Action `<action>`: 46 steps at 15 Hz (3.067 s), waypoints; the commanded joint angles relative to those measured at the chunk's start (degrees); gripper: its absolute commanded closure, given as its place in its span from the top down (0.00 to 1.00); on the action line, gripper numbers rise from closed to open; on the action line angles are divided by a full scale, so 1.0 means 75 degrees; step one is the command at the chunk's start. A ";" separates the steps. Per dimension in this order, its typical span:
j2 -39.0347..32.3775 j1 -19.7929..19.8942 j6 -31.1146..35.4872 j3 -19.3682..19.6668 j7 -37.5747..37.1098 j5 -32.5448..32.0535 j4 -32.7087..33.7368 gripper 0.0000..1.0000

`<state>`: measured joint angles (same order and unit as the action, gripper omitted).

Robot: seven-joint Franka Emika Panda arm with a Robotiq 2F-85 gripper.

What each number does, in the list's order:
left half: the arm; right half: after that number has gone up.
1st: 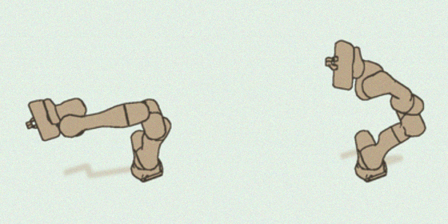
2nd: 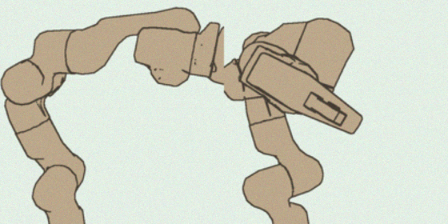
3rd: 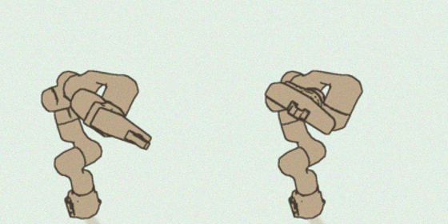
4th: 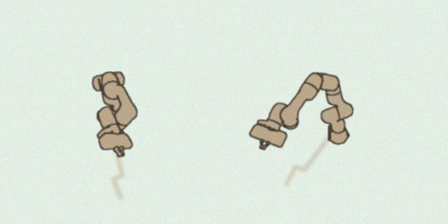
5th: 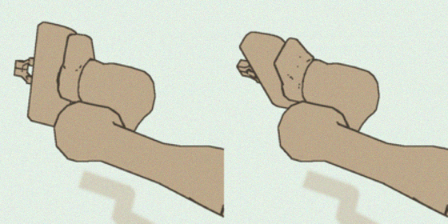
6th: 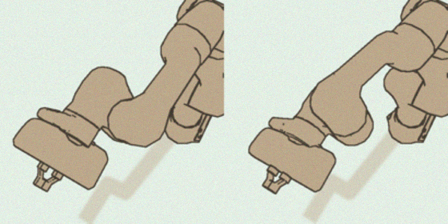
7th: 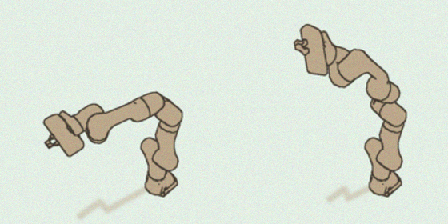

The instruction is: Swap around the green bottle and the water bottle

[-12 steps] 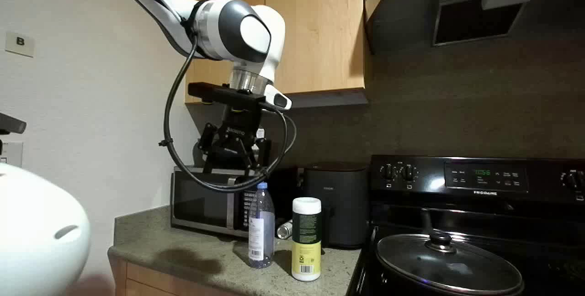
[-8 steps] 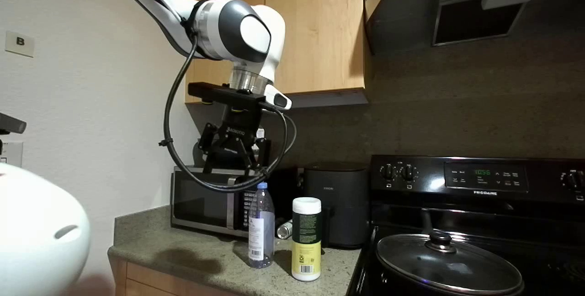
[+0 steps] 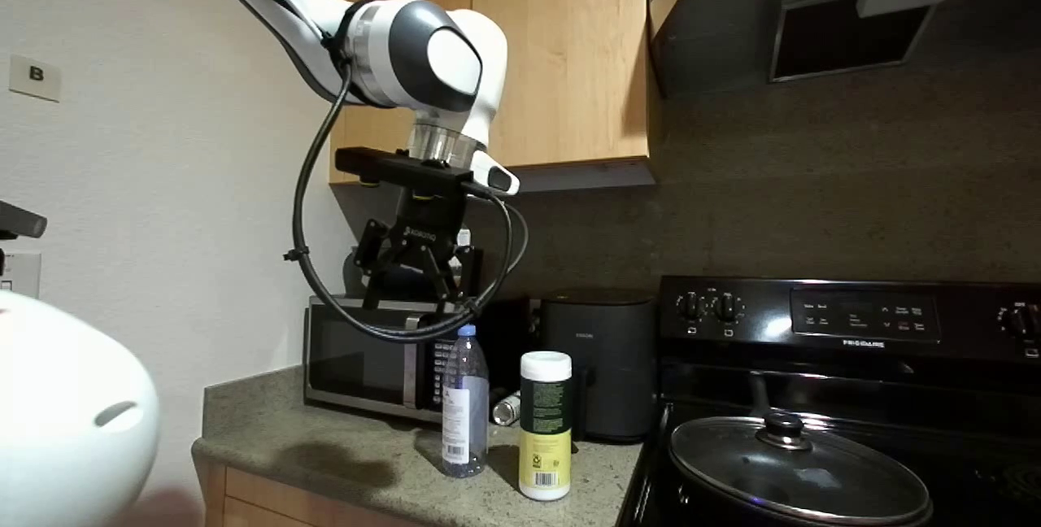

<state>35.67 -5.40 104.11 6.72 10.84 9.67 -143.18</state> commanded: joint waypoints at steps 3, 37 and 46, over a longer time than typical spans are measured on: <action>-0.1198 0.0175 0.0935 -0.0308 -0.0014 -0.0186 0.0819 1.00; -0.4976 0.0635 0.3326 -0.0574 -0.0801 -0.0897 0.3166 1.00; -0.5289 0.0726 0.3663 -0.0594 -0.0808 -0.0769 0.3275 1.00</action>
<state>-2.09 -0.91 129.84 2.80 5.24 3.87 -119.44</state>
